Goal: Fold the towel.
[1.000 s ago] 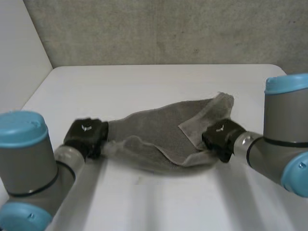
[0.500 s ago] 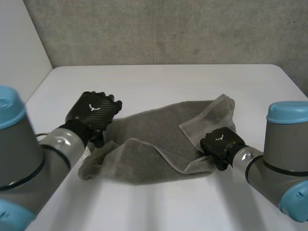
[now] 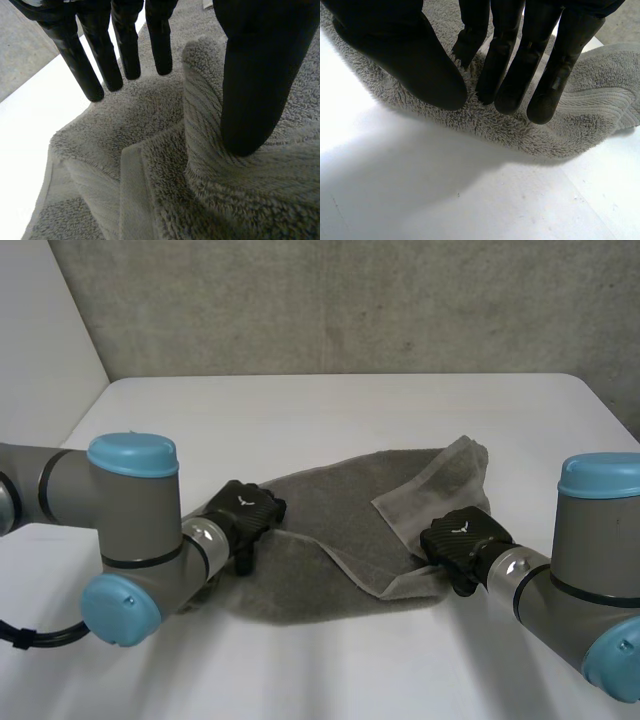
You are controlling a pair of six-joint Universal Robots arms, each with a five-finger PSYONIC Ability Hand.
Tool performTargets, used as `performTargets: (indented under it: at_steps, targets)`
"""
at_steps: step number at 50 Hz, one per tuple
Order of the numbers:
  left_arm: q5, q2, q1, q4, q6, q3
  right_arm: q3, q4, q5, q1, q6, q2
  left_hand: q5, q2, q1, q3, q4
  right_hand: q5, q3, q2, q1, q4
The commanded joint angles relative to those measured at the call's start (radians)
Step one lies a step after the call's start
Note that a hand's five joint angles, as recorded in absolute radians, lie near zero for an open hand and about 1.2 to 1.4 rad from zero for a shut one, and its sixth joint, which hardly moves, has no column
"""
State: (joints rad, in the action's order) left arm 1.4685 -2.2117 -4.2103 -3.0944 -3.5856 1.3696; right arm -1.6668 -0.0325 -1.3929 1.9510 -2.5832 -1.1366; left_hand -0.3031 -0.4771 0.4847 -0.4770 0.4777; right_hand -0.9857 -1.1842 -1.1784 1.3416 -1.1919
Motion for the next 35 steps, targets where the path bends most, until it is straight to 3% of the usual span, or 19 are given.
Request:
performTargets:
  at_steps: [1,11,12,14,15,17,23,29,35]
  targets:
    - [0.003,0.001,0.003,-0.001,0.010,-0.011,0.002,0.000,-0.001,-0.001,0.000,-0.002,-0.917,-0.917,0.910,-0.918,0.917,-0.236,-0.212,-0.218,0.055,-0.204]
    - [0.006,0.162,0.003,-0.001,0.030,0.078,0.030,0.011,-0.005,-0.029,-0.005,-0.028,-0.919,-0.919,0.912,-0.919,0.919,-0.236,-0.212,-0.218,0.055,-0.204]
    - [0.006,0.205,0.000,-0.003,0.030,0.104,0.041,0.003,-0.006,-0.035,-0.015,-0.040,-0.919,-0.919,0.912,-0.919,0.919,-0.164,-0.140,-0.146,-0.017,-0.133]
    - [0.003,0.289,-0.004,-0.003,0.027,0.170,0.067,-0.041,-0.001,-0.046,-0.058,-0.057,-0.919,-0.919,0.912,-0.919,0.919,0.417,0.441,0.436,-0.599,0.449]
    - [0.003,0.290,-0.004,-0.003,0.027,0.170,0.067,-0.041,-0.001,-0.046,-0.058,-0.057,-0.919,-0.919,0.912,-0.919,0.919,0.421,0.444,0.439,-0.602,0.452]
    - [0.001,0.367,0.003,-0.004,0.018,0.247,0.114,-0.166,0.023,-0.049,-0.052,-0.072,-0.919,-0.919,0.912,-0.919,0.919,0.701,0.725,0.720,-0.883,0.733]
    - [0.000,0.490,0.003,-0.007,0.015,0.379,0.290,-0.346,0.119,-0.047,0.015,-0.104,-0.919,-0.919,0.912,-0.919,0.919,0.758,0.782,0.776,-0.939,0.790]
    - [-0.002,0.540,-0.002,-0.009,0.015,0.460,0.429,-0.368,0.178,-0.040,0.097,-0.094,-0.919,-0.919,0.912,-0.919,0.919,0.799,0.823,0.817,-0.981,0.831]
    - [-0.002,0.589,-0.005,-0.012,0.015,0.552,0.583,-0.408,0.241,-0.009,0.198,0.049,-0.919,-0.919,0.912,-0.919,0.919,0.791,0.814,0.809,-0.972,0.822]
